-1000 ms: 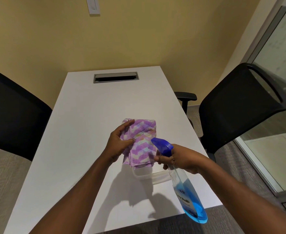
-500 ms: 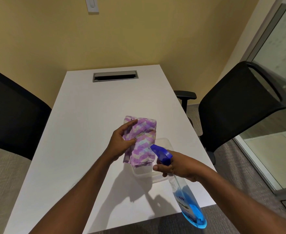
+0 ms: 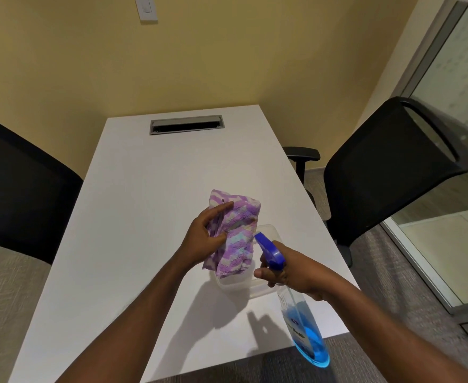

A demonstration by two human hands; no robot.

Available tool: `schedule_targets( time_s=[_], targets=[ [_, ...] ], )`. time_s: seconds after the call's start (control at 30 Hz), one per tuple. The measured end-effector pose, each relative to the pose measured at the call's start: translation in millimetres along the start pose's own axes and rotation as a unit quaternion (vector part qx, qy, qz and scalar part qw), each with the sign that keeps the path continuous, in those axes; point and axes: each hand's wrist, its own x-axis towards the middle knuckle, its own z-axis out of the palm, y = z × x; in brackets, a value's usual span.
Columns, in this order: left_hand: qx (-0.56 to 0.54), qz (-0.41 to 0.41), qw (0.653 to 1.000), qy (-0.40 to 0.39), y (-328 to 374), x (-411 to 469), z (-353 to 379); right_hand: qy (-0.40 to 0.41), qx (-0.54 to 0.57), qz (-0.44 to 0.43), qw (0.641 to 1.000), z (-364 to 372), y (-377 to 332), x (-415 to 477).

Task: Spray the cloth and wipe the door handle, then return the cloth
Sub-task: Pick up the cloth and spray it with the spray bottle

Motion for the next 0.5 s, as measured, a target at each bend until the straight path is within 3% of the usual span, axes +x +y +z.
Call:
schedule_targets(
  time_s=[0.17, 0.5],
  targets=[
    [0.053, 0.020, 0.998, -0.017, -7, -3, 3, 0.018, 0.041, -0.029, 0.999, -13, 1, -10],
    [0.077, 0.012, 0.997, -0.003, -15, -10, 10, 0.142, 0.114, -0.130, 0.975, -44, -24, -24]
  ],
)
